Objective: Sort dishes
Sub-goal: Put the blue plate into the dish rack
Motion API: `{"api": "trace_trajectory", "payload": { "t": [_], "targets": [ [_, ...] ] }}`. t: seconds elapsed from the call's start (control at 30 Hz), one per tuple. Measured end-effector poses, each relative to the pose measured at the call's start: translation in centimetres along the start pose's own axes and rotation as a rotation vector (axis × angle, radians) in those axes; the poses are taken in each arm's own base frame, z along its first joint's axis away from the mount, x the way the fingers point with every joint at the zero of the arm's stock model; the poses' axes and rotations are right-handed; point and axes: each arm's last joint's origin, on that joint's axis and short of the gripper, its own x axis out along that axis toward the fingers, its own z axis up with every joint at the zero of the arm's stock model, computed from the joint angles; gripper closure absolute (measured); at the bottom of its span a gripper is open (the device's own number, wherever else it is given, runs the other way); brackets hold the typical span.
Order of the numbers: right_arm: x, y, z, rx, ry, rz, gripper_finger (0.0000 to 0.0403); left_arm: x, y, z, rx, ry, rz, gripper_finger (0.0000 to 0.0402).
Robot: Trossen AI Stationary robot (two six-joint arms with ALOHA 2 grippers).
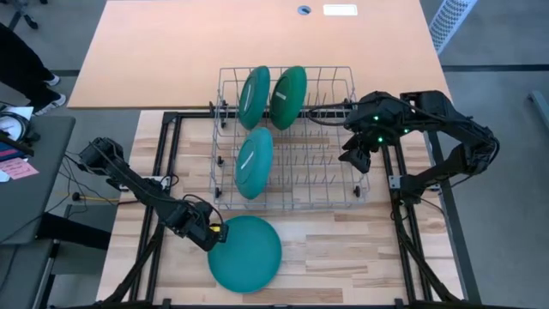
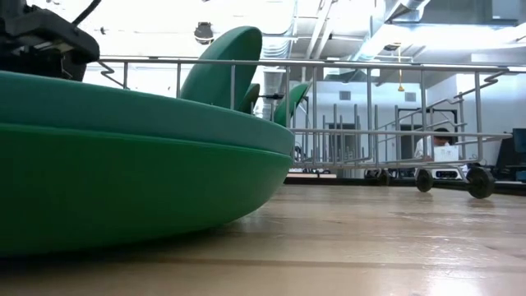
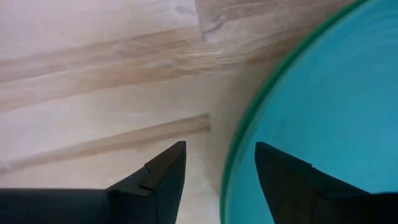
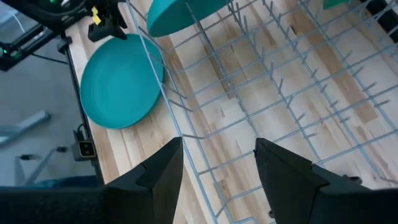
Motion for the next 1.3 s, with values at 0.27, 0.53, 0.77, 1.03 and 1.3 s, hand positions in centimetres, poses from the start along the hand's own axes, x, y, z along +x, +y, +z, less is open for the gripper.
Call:
{"api": "trace_trajectory", "payload": {
  "t": [0.27, 0.53, 0.77, 1.03, 1.3],
  "targets": [
    [0.0, 0.0, 0.1, 0.063, -0.007, 0.003, 0.0198, 1.3, 0.7, 0.1, 0.013, 0.014, -0.035, 0.0259],
    [0.0, 0.0, 0.1, 0.108, -0.008, 0.003, 0.0198, 1.3, 0.7, 0.1, 0.050, 0.010, -0.029, 0.0356],
    [0.0, 0.0, 0.1, 0.135, -0.009, 0.004, 0.0198, 1.1, 0.6, 0.1, 0.066, -0.002, -0.034, 0.0387],
    [0.0, 0.1, 0.2, 0.135, -0.022, 0.010, 0.0198, -1.1, -0.8, -1.0, 0.090, 0.030, -0.041, 0.0395],
    [0.0, 0.5, 1.2, 0.117, -0.111, 0.052, 0.0198, -2.9, -1.4, -1.5, 0.112, 0.035, 0.000, 0.0394]
  ]
}}
